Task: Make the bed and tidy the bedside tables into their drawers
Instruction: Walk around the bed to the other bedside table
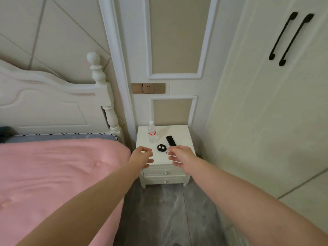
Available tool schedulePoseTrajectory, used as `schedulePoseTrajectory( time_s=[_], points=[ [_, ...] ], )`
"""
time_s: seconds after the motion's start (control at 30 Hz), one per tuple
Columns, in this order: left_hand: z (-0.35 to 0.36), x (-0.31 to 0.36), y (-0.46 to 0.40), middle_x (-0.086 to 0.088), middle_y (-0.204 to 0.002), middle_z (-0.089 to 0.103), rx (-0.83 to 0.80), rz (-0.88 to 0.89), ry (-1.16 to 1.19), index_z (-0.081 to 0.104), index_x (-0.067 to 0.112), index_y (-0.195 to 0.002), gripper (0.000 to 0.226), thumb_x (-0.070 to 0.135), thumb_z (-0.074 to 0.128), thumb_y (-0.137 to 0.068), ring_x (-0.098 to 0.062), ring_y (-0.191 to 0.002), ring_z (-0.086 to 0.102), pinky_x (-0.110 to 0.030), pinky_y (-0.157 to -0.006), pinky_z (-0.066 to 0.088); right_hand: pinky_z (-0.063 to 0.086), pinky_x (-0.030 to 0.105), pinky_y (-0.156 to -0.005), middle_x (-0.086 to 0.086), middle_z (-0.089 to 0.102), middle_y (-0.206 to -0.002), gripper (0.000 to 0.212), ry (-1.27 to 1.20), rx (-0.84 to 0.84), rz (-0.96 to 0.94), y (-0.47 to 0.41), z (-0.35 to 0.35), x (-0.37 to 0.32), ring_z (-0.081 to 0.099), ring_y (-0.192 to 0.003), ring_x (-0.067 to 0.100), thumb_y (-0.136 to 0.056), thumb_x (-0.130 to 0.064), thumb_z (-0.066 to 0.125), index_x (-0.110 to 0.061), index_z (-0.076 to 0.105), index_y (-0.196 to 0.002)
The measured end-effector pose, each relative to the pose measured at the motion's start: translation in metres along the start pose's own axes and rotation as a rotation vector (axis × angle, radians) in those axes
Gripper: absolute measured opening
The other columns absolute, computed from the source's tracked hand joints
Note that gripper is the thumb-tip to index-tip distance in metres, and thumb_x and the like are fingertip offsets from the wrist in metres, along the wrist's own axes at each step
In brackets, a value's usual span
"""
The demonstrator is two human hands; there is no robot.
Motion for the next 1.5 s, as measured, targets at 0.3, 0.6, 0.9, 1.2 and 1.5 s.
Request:
schedulePoseTrajectory(
  time_s=[0.3, 0.6, 0.9, 1.2, 1.5],
  points=[
    [-0.014, 0.028, -0.105, -0.005, -0.108, 0.065, 0.055, -0.058, 0.008, 0.058, 0.017, -0.106, 0.012, 0.014, 0.056, -0.094, -0.017, -0.089, 0.068, -0.03, -0.076, 0.055, 0.05, 0.027, -0.067, 0.002, 0.071, -0.094, 0.016, 0.196, -0.075, -0.001, -0.119, 0.046, -0.055, 0.067, -0.082, 0.014, -0.088, -0.022, 0.067, -0.017, 0.067, -0.103],
    [-0.049, 0.056, -0.269, -0.004, -0.108, 0.064, -0.054, -0.114, -0.015, 0.057, 0.018, -0.109, 0.016, 0.013, 0.057, -0.094, -0.018, -0.092, 0.067, -0.03, -0.078, 0.054, 0.051, 0.029, -0.07, 0.002, 0.07, -0.086, 0.012, 0.271, 0.054, 0.02, -0.255, 0.092, -0.112, 0.066, -0.071, 0.013, -0.083, -0.015, 0.067, -0.015, 0.067, -0.095],
    [-0.044, 0.04, -0.398, -0.006, -0.107, 0.064, -0.186, -0.263, -0.064, 0.051, 0.016, -0.117, 0.031, 0.012, 0.064, -0.089, -0.022, -0.092, 0.065, -0.026, -0.07, 0.051, 0.061, 0.04, -0.078, 0.012, 0.058, -0.112, 0.05, 0.176, 0.18, 0.144, -0.379, 0.125, -0.121, 0.064, -0.091, 0.023, -0.079, 0.01, 0.062, -0.012, 0.056, -0.123],
    [0.004, -0.023, -0.487, 0.001, -0.127, 0.053, -0.257, -0.261, -0.011, 0.043, 0.024, -0.133, 0.049, 0.018, 0.065, -0.09, -0.023, -0.109, 0.06, -0.026, -0.082, 0.052, 0.053, 0.042, -0.095, 0.012, 0.047, -0.139, 0.083, 0.597, 0.014, 0.24, -0.499, 0.126, -0.038, 0.056, -0.116, 0.027, -0.08, -0.003, 0.069, -0.026, 0.029, -0.149],
    [0.038, -0.098, -0.522, 0.008, -0.145, 0.041, -0.215, -0.283, -0.013, 0.042, 0.027, -0.138, 0.05, 0.02, 0.062, -0.093, -0.018, -0.128, 0.045, -0.03, -0.101, 0.039, 0.041, 0.031, -0.106, -0.004, 0.045, -0.144, 0.104, 0.761, -0.106, 0.064, -0.567, 0.137, -0.005, 0.044, -0.131, 0.02, -0.074, -0.012, 0.079, -0.037, 0.016, -0.152]
  ],
)
Point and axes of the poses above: each hand's wrist, its own y-axis away from the middle knuckle, its own z-axis out of the palm, x = y × z, the point moved 2 cm from there along -y, towards the middle knuckle
